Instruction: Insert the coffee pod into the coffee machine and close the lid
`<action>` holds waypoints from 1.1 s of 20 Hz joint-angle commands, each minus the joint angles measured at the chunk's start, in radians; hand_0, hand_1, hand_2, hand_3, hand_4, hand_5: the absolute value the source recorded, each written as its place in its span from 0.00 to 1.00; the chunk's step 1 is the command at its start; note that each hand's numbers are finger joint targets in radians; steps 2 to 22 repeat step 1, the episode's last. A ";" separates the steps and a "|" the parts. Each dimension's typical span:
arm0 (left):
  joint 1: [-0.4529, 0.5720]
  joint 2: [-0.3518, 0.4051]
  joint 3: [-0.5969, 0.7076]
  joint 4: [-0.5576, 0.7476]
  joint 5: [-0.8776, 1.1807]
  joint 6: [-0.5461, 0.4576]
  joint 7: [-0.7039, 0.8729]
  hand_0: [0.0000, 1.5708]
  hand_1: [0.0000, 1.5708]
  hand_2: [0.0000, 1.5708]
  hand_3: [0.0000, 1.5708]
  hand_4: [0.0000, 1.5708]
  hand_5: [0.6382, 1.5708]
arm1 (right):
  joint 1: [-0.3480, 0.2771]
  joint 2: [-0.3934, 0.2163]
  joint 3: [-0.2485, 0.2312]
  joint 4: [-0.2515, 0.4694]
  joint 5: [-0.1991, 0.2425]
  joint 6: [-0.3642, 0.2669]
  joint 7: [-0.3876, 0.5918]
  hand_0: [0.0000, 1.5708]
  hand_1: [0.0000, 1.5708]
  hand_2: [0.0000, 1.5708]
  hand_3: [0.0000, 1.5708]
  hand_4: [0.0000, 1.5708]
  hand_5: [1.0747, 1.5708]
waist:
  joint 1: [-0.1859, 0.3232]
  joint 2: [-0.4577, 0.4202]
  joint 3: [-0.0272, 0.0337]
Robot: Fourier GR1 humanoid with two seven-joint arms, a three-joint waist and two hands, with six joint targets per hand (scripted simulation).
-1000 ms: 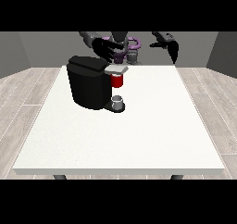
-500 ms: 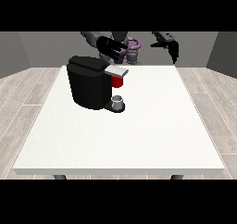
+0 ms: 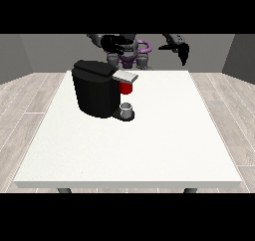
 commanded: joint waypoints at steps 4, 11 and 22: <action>0.069 -0.079 -0.053 -0.017 -0.040 0.049 -0.034 0.00 0.00 0.00 0.00 0.12 1.00 | 0.200 0.009 0.037 -0.030 -0.044 -0.026 -0.111 0.00 0.00 0.00 0.00 0.10 1.00 | -0.046 -0.052 0.0008; 0.069 -0.079 -0.053 -0.017 -0.040 0.049 -0.034 0.00 0.00 0.00 0.00 0.12 1.00 | 0.200 0.009 0.037 -0.030 -0.044 -0.026 -0.111 0.00 0.00 0.00 0.00 0.10 1.00 | -0.046 -0.052 0.0008; 0.069 -0.079 -0.053 -0.017 -0.040 0.049 -0.034 0.00 0.00 0.00 0.00 0.12 1.00 | 0.200 0.009 0.037 -0.030 -0.044 -0.026 -0.111 0.00 0.00 0.00 0.00 0.10 1.00 | -0.046 -0.052 0.0008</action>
